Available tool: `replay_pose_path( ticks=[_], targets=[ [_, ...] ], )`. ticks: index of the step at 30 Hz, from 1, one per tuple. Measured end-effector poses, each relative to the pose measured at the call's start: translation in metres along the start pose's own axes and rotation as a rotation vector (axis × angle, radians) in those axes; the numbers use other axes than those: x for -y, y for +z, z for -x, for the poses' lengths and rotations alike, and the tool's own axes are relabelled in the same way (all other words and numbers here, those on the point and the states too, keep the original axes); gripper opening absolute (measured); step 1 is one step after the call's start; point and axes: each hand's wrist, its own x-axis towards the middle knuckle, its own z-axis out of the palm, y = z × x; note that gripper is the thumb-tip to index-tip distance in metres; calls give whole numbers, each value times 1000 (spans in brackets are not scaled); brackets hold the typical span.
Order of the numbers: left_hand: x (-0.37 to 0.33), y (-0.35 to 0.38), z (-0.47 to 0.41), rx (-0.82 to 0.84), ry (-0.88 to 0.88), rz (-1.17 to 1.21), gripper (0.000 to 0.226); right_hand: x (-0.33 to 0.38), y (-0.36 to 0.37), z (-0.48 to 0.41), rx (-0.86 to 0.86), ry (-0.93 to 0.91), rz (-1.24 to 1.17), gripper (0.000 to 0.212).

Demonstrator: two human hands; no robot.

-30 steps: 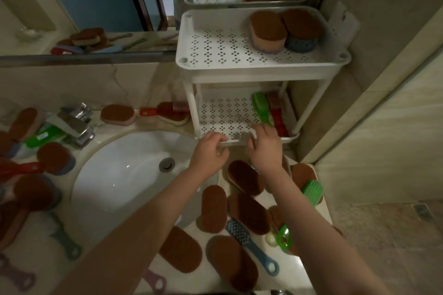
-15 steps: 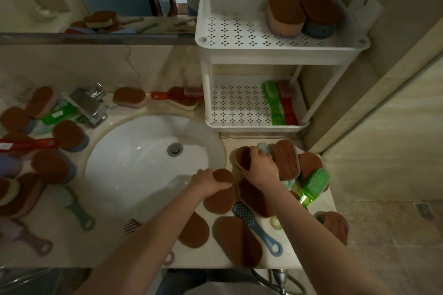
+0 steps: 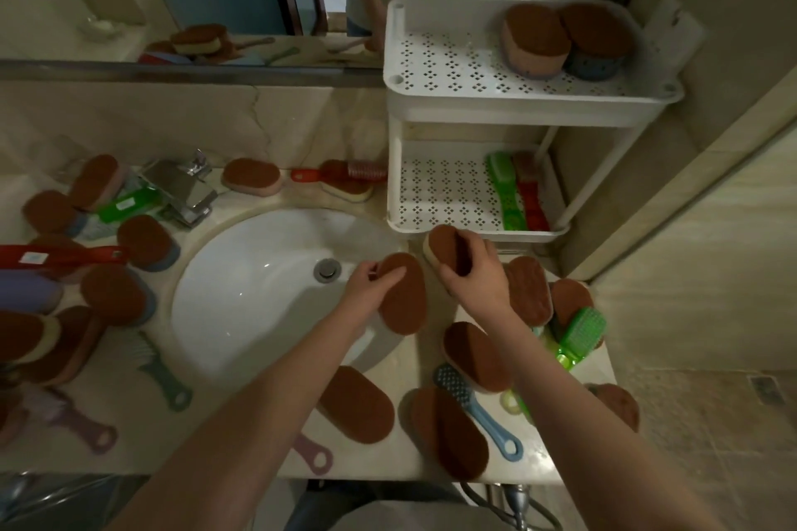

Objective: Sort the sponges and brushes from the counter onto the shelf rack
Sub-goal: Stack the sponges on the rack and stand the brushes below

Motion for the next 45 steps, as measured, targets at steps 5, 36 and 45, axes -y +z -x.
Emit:
replay_pose_path(
  ticks=[5, 36, 45],
  targets=[
    [-34, -18, 19, -148, 249, 122, 39, 36, -4, 7, -108, -7, -215, 61],
    [-293, -26, 27, -224, 591, 115, 31, 206, -118, -158, -354, -93, 449, 68],
    [-303, -17, 8, -185, 562, 64, 37, 200, -140, -166, -61, -235, 673, 63]
  ],
)
